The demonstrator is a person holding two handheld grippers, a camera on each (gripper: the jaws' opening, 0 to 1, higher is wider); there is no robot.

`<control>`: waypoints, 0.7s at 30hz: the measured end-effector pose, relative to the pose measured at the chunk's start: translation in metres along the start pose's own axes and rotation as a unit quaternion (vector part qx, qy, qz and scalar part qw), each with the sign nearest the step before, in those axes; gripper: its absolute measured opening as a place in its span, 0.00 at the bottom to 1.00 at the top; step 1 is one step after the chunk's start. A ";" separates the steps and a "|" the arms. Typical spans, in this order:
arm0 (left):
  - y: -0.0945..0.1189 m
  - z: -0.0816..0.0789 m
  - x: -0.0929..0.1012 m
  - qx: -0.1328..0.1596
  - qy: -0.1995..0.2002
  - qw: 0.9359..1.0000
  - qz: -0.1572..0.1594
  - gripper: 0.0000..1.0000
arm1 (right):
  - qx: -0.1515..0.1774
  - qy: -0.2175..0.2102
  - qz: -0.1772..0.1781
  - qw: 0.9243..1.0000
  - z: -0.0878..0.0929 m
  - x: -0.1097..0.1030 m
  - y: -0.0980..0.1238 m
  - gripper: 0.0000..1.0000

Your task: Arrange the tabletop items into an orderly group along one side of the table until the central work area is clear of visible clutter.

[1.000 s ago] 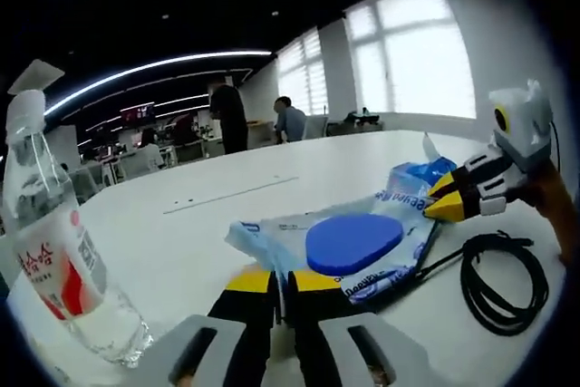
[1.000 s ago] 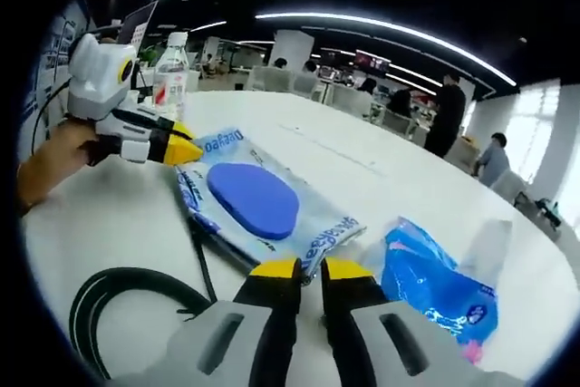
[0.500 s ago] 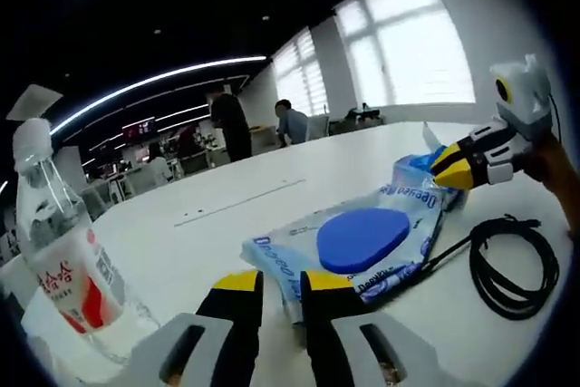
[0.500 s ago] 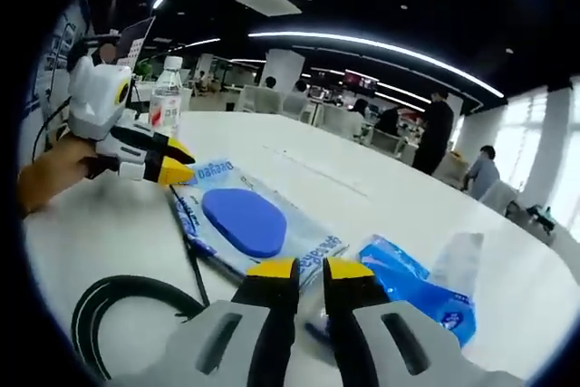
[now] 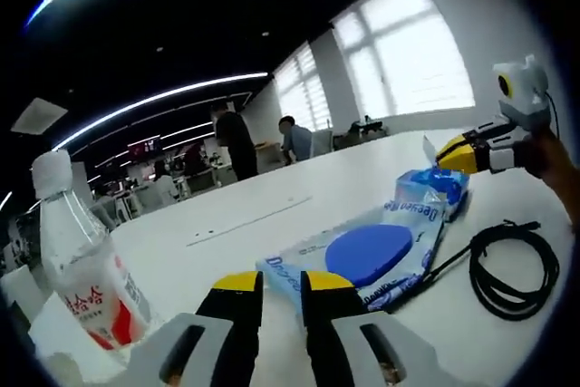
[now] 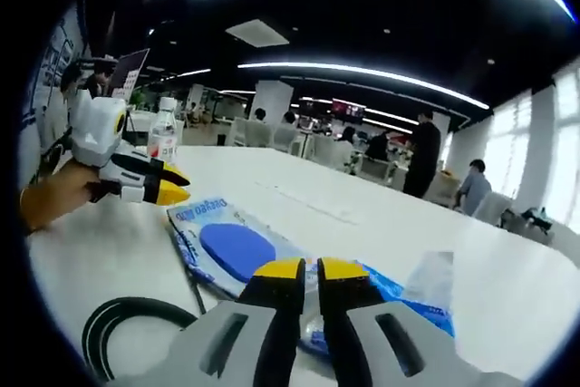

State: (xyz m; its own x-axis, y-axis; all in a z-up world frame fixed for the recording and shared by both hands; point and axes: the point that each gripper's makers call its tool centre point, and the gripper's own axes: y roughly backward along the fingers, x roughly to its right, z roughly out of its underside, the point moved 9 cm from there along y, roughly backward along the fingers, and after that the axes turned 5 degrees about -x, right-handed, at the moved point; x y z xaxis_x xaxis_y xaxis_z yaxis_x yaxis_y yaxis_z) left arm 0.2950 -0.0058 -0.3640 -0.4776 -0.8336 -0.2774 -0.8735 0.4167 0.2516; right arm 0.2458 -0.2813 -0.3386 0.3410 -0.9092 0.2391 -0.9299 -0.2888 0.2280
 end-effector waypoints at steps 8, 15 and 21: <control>0.000 -0.001 0.007 0.007 0.012 0.999 0.030 0.15 | -0.008 -0.009 -0.030 0.999 0.002 -0.002 0.003 0.02; 0.018 -0.017 0.011 0.035 0.004 0.999 0.027 0.15 | 0.023 -0.042 -0.058 0.997 -0.005 -0.002 0.018 0.02; 0.030 -0.026 0.020 0.063 -0.018 0.997 0.042 0.16 | 0.045 -0.066 -0.084 0.993 -0.009 -0.005 0.028 0.02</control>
State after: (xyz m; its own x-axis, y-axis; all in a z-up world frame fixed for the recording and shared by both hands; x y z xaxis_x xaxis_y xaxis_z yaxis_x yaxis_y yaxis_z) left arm 0.2616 -0.0199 -0.3378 -0.5508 -0.7813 -0.2935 -0.8340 0.5285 0.1584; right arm 0.2189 -0.2825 -0.3250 0.4766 -0.8756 0.0785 -0.8721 -0.4596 0.1679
